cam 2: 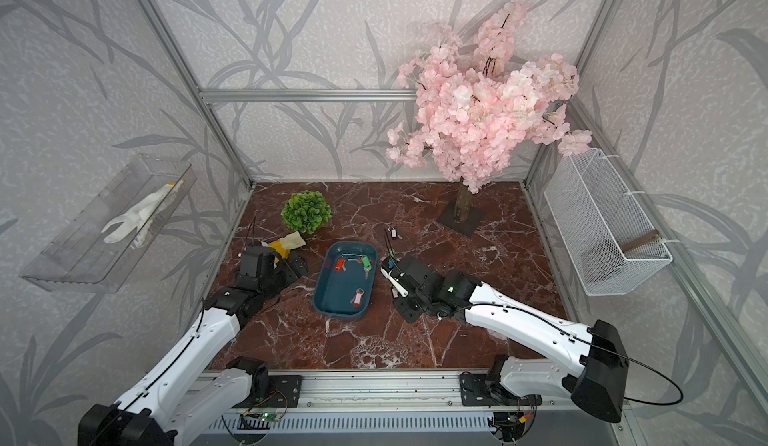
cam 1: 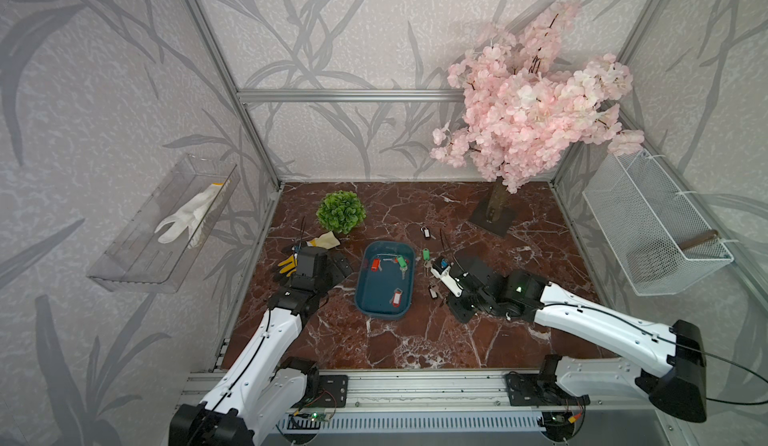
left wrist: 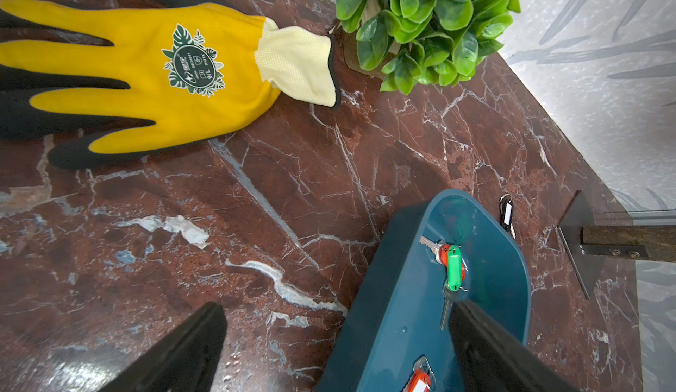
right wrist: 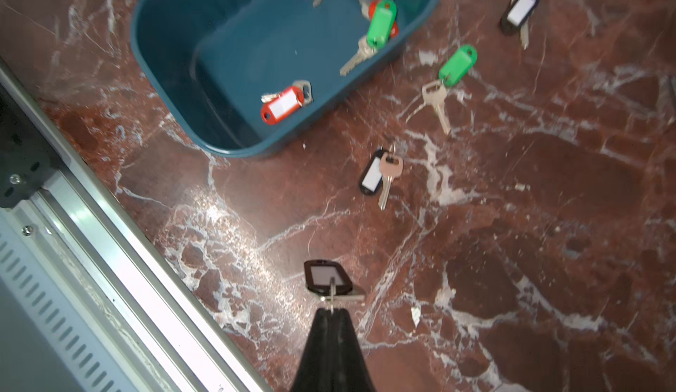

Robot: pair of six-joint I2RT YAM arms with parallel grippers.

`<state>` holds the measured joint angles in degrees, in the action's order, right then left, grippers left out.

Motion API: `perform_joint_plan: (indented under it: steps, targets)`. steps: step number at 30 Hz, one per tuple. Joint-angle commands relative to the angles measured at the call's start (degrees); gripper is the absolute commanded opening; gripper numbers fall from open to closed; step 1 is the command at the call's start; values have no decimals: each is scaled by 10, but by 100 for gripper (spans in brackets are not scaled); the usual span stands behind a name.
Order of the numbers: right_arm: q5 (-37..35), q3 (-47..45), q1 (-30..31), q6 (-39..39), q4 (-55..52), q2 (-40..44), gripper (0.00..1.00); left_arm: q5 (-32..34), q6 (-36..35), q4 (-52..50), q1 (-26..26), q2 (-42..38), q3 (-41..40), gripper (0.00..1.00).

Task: Take the keys out of the storage box
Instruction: Place the key at the center of the board.

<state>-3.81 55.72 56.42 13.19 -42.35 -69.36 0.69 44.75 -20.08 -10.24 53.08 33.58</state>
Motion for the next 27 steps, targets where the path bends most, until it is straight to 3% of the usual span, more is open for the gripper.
perform_joint_plan:
  steps: [1,15,27]
  targets:
    - [18,-23,2,40,-18,3,0,12,-1,7,6,4,-1,100]
    - [94,-68,2,44,64,-92,0,15,3,-5,10,-11,-3,100]
    - [104,-77,2,36,150,-161,0,9,0,-17,12,-19,5,100]
